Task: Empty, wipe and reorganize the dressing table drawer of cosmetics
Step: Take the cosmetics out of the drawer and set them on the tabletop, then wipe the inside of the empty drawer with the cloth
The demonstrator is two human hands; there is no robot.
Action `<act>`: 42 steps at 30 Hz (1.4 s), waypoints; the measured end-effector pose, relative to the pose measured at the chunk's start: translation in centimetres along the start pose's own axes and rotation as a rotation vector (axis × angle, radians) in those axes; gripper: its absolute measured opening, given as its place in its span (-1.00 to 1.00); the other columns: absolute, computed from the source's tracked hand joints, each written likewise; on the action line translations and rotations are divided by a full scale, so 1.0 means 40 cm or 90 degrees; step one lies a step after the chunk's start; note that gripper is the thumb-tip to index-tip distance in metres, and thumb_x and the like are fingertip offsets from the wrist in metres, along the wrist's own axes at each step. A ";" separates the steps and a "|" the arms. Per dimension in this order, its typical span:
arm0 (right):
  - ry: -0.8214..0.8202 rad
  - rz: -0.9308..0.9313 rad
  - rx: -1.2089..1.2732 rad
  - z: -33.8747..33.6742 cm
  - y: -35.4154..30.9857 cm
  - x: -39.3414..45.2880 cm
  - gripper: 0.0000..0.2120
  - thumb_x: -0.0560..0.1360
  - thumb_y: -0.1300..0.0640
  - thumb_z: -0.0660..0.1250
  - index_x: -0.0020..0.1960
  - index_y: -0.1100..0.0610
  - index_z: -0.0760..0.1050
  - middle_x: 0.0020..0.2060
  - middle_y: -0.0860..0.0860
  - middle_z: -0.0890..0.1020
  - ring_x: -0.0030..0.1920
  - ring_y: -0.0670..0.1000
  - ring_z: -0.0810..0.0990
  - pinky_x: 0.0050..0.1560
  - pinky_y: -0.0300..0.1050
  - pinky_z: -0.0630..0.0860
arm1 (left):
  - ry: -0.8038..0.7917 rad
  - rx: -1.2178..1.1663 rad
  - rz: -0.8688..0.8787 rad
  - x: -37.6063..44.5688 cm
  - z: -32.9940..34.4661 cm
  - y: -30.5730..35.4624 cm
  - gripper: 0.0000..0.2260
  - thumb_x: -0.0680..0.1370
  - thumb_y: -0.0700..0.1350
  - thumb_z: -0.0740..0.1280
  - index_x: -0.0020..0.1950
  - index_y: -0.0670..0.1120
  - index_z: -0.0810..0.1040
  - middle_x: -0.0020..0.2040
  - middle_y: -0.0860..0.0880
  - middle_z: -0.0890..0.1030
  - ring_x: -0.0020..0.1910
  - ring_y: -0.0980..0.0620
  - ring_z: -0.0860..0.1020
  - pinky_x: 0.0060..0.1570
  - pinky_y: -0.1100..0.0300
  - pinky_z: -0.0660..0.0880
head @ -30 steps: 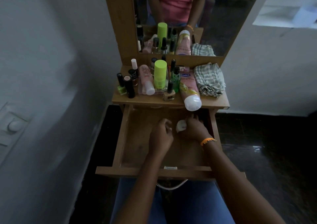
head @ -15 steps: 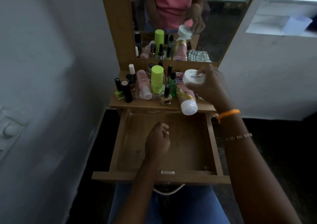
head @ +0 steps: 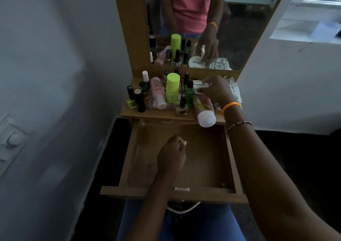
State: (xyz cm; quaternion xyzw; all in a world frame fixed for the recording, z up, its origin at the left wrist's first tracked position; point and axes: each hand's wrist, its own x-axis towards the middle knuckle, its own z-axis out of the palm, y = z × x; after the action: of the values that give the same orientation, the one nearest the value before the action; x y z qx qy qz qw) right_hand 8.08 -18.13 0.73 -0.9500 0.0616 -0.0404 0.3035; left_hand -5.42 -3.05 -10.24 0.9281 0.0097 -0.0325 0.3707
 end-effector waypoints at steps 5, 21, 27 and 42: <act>0.128 0.021 0.001 -0.044 0.038 -0.046 -0.66 0.42 0.37 0.19 0.12 0.19 0.57 0.15 0.17 0.60 0.15 0.16 0.53 0.05 -0.11 0.44 | -0.018 0.014 -0.018 -0.002 -0.005 0.005 -0.77 0.63 0.02 0.14 0.04 -0.06 0.52 0.01 0.00 0.60 -0.13 0.12 0.48 -0.23 0.24 0.30; 0.249 0.046 0.024 -0.008 0.208 -0.106 -0.67 0.47 0.25 0.23 0.22 0.18 0.50 0.15 0.19 0.59 0.15 0.20 0.53 0.07 -0.05 0.45 | -0.101 -0.003 -0.066 -0.001 -0.007 -0.001 -0.82 0.57 -0.14 0.17 0.05 0.01 0.56 0.07 0.03 0.61 -0.10 0.06 0.51 -0.20 0.22 0.36; 0.356 0.102 0.191 -0.071 0.196 -0.209 -0.77 0.50 0.29 0.19 0.13 0.28 0.47 -0.05 0.17 0.61 -0.09 0.02 0.51 -0.24 -0.35 0.40 | -0.089 0.013 -0.054 0.005 -0.002 -0.005 -0.85 0.57 -0.15 0.20 0.00 0.00 0.56 -0.01 0.01 0.62 -0.19 0.08 0.48 -0.25 0.24 0.31; 0.085 0.007 0.600 -0.007 0.093 -0.539 -0.83 0.42 0.20 0.28 -0.01 0.13 0.56 -0.14 0.05 0.66 -0.10 0.03 0.65 -0.14 -0.12 0.60 | 0.142 -0.157 -0.086 -0.022 -0.170 -0.070 -0.85 0.57 -0.21 0.23 -0.08 0.01 0.54 -0.11 0.04 0.55 -0.10 0.05 0.52 -0.24 0.24 0.38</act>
State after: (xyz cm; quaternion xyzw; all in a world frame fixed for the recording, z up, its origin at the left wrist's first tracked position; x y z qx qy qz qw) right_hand -13.65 -18.24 -2.04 -0.7035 0.0610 -0.1237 0.6972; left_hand -6.03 3.67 -7.17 0.8706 0.1169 0.0473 0.4756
